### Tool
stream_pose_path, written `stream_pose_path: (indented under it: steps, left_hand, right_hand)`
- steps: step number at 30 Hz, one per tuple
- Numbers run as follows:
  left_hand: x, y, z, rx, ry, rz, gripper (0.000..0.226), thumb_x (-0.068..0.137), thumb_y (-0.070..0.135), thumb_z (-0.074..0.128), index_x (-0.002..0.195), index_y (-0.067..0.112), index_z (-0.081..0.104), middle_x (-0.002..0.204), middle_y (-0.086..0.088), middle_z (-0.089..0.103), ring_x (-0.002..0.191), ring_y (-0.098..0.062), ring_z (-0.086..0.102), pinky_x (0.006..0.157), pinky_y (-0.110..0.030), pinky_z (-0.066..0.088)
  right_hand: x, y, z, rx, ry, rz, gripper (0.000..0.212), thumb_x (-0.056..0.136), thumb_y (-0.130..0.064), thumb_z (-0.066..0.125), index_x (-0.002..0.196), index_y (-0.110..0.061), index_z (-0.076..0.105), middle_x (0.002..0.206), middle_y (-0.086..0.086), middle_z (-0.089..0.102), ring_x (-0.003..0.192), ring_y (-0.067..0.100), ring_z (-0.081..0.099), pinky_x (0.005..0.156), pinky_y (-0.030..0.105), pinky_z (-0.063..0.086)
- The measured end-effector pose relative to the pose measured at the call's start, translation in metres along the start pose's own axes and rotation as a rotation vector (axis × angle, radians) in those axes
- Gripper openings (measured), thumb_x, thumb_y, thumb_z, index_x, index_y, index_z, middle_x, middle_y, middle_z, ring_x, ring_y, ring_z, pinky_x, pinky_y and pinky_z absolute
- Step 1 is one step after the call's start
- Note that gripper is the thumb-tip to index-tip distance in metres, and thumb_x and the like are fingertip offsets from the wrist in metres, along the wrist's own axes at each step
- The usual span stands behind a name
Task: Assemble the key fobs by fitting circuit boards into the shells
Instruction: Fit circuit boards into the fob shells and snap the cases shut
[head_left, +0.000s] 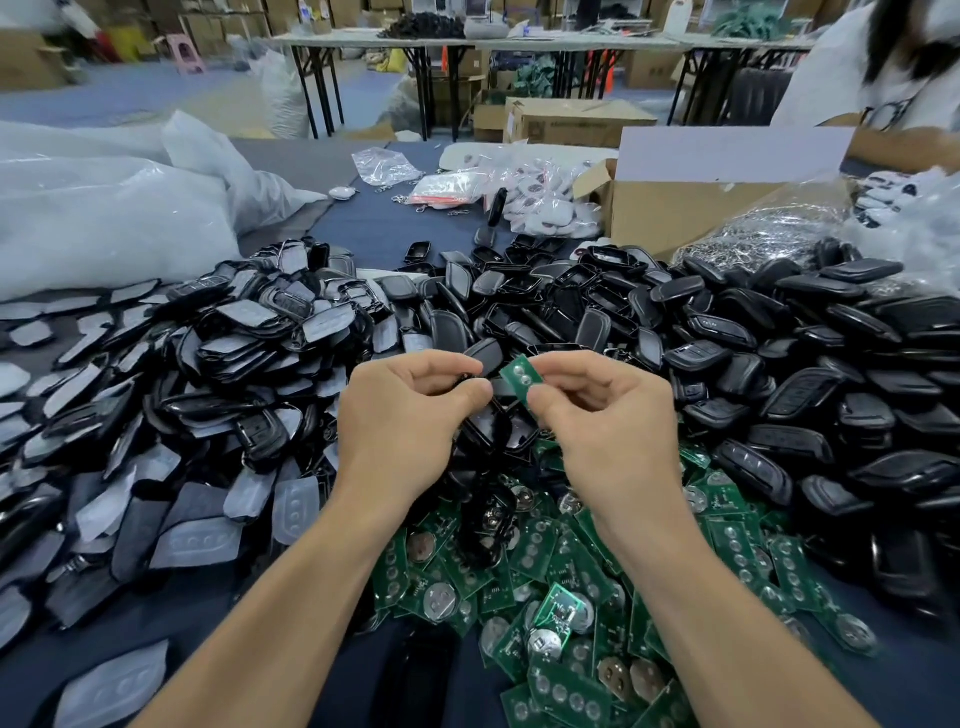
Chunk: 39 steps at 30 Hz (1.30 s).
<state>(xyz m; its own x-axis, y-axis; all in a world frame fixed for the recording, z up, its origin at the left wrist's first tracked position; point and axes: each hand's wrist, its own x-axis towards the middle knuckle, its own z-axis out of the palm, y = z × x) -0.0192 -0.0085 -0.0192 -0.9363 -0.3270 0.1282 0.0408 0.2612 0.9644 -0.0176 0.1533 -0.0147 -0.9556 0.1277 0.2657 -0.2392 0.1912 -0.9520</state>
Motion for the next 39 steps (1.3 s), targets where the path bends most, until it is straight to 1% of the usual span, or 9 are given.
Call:
stream_pose_path:
  steps: [3, 6, 11, 14, 17, 22, 29, 33, 39]
  left_hand:
    - [0.000, 0.001, 0.002, -0.077, 0.017, -0.022, 0.017, 0.078, 0.027, 0.091, 0.086, 0.039, 0.082, 0.079, 0.010, 0.080, 0.069, -0.011, 0.076, 0.072, -0.036, 0.062]
    - [0.001, 0.003, 0.003, -0.141, -0.022, -0.061, 0.015, 0.087, 0.014, 0.084, 0.087, 0.029, 0.083, 0.082, 0.003, 0.081, 0.076, -0.015, 0.078, 0.074, -0.036, 0.065]
    - [0.003, 0.007, 0.000, -0.292, -0.054, -0.180, 0.026, 0.096, 0.000, 0.068, 0.092, 0.022, 0.081, 0.093, -0.015, 0.080, 0.090, -0.027, 0.079, 0.067, -0.024, 0.061]
    - [0.001, 0.009, 0.000, -0.270, -0.038, -0.140, 0.029, 0.096, -0.001, 0.068, 0.087, 0.024, 0.081, 0.084, -0.007, 0.080, 0.083, -0.021, 0.078, 0.067, -0.025, 0.062]
    - [-0.002, 0.011, 0.001, -0.238, -0.015, -0.103, 0.026, 0.093, 0.001, 0.072, 0.083, 0.024, 0.082, 0.077, -0.001, 0.080, 0.075, -0.015, 0.077, 0.065, -0.025, 0.063]
    - [-0.004, 0.015, 0.002, -0.378, -0.063, -0.169, 0.027, 0.093, 0.000, 0.072, 0.079, 0.021, 0.083, 0.080, -0.013, 0.079, 0.072, -0.019, 0.076, 0.062, -0.023, 0.060]
    - [-0.003, 0.017, 0.000, -0.533, -0.177, -0.290, 0.020, 0.092, -0.001, 0.071, 0.083, 0.012, 0.083, 0.088, -0.017, 0.080, 0.075, -0.024, 0.079, 0.063, -0.024, 0.062]
    - [-0.003, 0.017, 0.000, -0.528, -0.211, -0.309, 0.023, 0.091, -0.001, 0.071, 0.079, 0.013, 0.084, 0.088, -0.017, 0.080, 0.074, -0.023, 0.079, 0.062, -0.025, 0.062]
    - [-0.003, 0.018, 0.000, -0.514, -0.188, -0.310, 0.020, 0.091, -0.002, 0.071, 0.082, 0.012, 0.083, 0.086, -0.017, 0.080, 0.072, -0.022, 0.078, 0.061, -0.025, 0.062]
  right_hand:
    - [-0.002, 0.000, 0.005, 0.025, -0.081, 0.041, 0.020, 0.082, -0.012, 0.082, 0.085, -0.032, 0.081, 0.077, -0.009, 0.078, 0.070, 0.010, 0.074, 0.067, 0.028, 0.060]
    - [-0.002, 0.002, 0.005, -0.084, -0.020, 0.041, 0.021, 0.086, -0.013, 0.080, 0.077, -0.031, 0.075, 0.071, -0.013, 0.075, 0.060, 0.008, 0.071, 0.058, 0.023, 0.056]
    - [-0.001, -0.005, -0.003, -0.151, -0.019, 0.037, 0.019, 0.099, -0.014, 0.061, 0.087, -0.028, 0.061, 0.077, 0.000, 0.072, 0.057, 0.015, 0.065, 0.058, 0.044, 0.055]
    - [-0.002, -0.010, -0.007, -0.154, -0.112, -0.010, 0.020, 0.099, -0.012, 0.058, 0.088, -0.029, 0.060, 0.073, 0.000, 0.070, 0.059, 0.028, 0.059, 0.054, 0.046, 0.047]
    - [-0.004, -0.011, -0.004, -0.132, -0.187, -0.008, 0.020, 0.097, -0.015, 0.063, 0.094, -0.035, 0.063, 0.064, -0.007, 0.070, 0.048, 0.013, 0.054, 0.048, 0.033, 0.045]
    - [-0.003, -0.007, -0.001, -0.134, -0.169, 0.033, 0.015, 0.090, -0.022, 0.076, 0.083, -0.026, 0.064, 0.058, -0.002, 0.071, 0.043, 0.009, 0.060, 0.044, 0.016, 0.041]
    - [-0.002, -0.006, -0.002, -0.177, -0.047, -0.022, 0.017, 0.089, -0.026, 0.078, 0.078, -0.027, 0.065, 0.060, -0.007, 0.071, 0.042, 0.005, 0.054, 0.045, 0.019, 0.041]
    - [-0.002, -0.007, -0.004, -0.235, -0.052, -0.054, 0.020, 0.088, -0.021, 0.078, 0.076, -0.026, 0.063, 0.059, -0.006, 0.070, 0.043, 0.011, 0.053, 0.044, 0.017, 0.040]
    - [-0.002, -0.010, -0.004, -0.237, -0.082, -0.043, 0.023, 0.088, -0.017, 0.079, 0.074, -0.027, 0.065, 0.060, -0.011, 0.070, 0.044, 0.002, 0.056, 0.046, 0.012, 0.039]
